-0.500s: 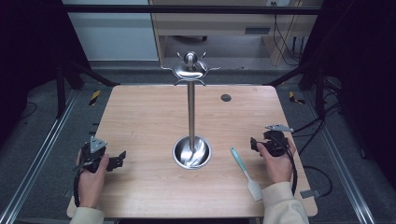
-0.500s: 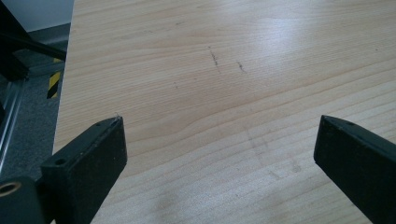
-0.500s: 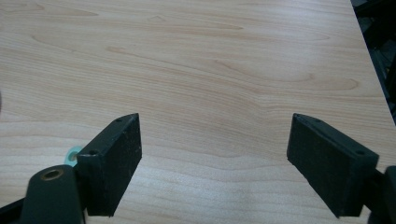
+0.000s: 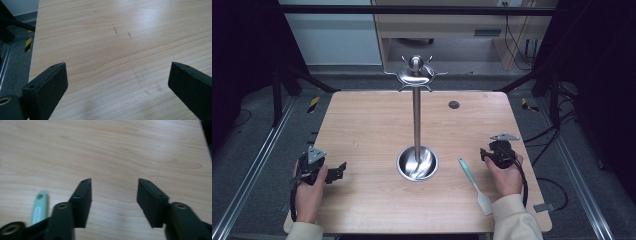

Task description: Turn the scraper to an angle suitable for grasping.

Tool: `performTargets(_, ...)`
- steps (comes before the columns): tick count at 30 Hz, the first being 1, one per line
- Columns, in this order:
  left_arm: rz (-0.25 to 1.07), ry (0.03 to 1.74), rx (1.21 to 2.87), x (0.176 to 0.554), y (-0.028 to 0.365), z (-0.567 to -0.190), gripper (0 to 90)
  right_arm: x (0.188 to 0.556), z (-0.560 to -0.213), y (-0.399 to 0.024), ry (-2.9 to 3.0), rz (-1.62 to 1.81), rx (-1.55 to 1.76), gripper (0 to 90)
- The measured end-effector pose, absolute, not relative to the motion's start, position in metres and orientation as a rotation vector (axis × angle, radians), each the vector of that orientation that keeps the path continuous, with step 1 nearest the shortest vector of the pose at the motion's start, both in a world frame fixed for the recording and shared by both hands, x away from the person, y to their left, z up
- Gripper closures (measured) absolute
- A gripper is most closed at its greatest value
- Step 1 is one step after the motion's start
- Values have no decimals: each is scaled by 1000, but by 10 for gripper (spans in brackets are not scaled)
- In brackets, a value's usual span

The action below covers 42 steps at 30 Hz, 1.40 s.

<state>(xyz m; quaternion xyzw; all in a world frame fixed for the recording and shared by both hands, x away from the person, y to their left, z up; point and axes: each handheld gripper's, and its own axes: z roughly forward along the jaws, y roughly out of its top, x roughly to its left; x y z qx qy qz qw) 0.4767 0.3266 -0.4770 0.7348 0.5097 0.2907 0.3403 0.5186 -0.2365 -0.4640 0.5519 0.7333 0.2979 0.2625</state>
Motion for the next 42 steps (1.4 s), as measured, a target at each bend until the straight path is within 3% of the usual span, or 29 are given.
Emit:
performTargets(1, 755, 1325, 1914, 477, 327, -477, 22, 519, -464, -237, 1984, 806, 1493, 601)
performTargets(3, 750, 1322, 1919, 477, 327, -477, 22, 518, -465, -229, 2043, 802, 1444, 733)
performTargets(4, 750, 1322, 1919, 477, 327, -477, 22, 518, -465, -229, 2043, 802, 1444, 733)
performTargets(5, 744, 1320, 1927, 477, 327, -477, 22, 518, -466, -224, 2075, 795, 1407, 805)
performTargets(9, 746, 1316, 1931, 477, 325, -477, 22, 517, -468, -214, 2130, 798, 1361, 896)
performTargets(42, 746, 1299, 1974, 477, 320, -478, 23, 522, -484, -186, 2306, 735, 1316, 900)
